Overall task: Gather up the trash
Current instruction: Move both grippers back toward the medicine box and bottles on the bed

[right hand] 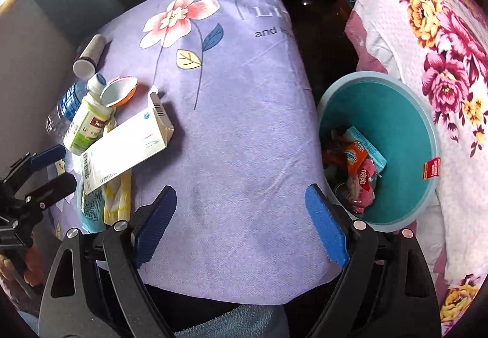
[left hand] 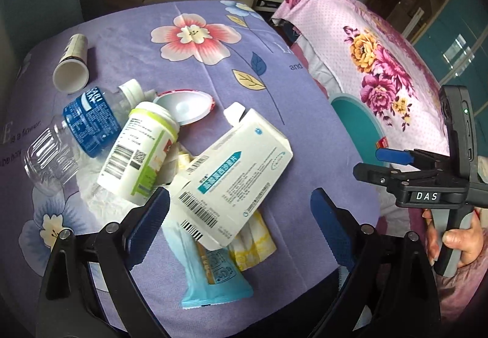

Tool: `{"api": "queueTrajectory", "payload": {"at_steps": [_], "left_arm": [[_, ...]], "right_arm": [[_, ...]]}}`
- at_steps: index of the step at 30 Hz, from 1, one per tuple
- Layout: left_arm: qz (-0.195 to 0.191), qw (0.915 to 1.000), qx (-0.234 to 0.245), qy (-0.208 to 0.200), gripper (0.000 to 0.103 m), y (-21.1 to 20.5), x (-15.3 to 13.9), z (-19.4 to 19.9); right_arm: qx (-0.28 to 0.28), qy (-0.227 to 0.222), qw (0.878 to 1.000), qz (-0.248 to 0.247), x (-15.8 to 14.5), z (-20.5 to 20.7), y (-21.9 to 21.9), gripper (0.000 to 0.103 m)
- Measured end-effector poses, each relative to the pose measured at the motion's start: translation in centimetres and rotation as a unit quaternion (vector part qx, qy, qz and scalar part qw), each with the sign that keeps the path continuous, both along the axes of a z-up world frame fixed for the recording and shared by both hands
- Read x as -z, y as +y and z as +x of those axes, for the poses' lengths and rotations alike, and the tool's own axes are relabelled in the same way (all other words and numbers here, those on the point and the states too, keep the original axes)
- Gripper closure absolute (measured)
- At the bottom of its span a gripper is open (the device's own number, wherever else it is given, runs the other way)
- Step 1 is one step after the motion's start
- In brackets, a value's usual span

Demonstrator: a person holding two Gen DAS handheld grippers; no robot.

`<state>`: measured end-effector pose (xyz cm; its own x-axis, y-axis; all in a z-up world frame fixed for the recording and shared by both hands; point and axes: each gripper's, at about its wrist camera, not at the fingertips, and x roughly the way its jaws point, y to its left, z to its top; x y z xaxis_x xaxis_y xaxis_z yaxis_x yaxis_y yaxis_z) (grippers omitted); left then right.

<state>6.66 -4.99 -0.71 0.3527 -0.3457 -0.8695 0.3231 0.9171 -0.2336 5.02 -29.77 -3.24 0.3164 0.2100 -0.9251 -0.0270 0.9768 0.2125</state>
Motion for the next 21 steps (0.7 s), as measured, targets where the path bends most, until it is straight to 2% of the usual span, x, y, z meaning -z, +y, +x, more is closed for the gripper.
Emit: {"api": "queueTrajectory", "payload": {"at_steps": [5, 9, 16, 21], "left_arm": [[-0.002, 0.9994, -0.035, -0.006, 0.009, 4.3, 0.2, -0.3], [0.004, 0.9981, -0.061, -0.004, 0.009, 7.3, 1.0, -0.5], [0.003, 0.9951, -0.098, 0.013, 0.009, 11.5, 2.3, -0.4], [0.003, 0.9941, -0.106, 0.019, 0.009, 12.7, 2.8, -0.5]], "right_arm": [[-0.089, -0.007, 0.994, -0.056, 0.1, 0.6, 5.2, 0.021], [-0.170, -0.016, 0.980, -0.099, 0.2, 0.8, 9.1, 0.021], [-0.287, -0.024, 0.942, -0.174, 1.0, 1.9, 14.3, 0.021], [-0.374, -0.015, 0.900, -0.223, 2.0, 2.7, 17.3, 0.021]]}}
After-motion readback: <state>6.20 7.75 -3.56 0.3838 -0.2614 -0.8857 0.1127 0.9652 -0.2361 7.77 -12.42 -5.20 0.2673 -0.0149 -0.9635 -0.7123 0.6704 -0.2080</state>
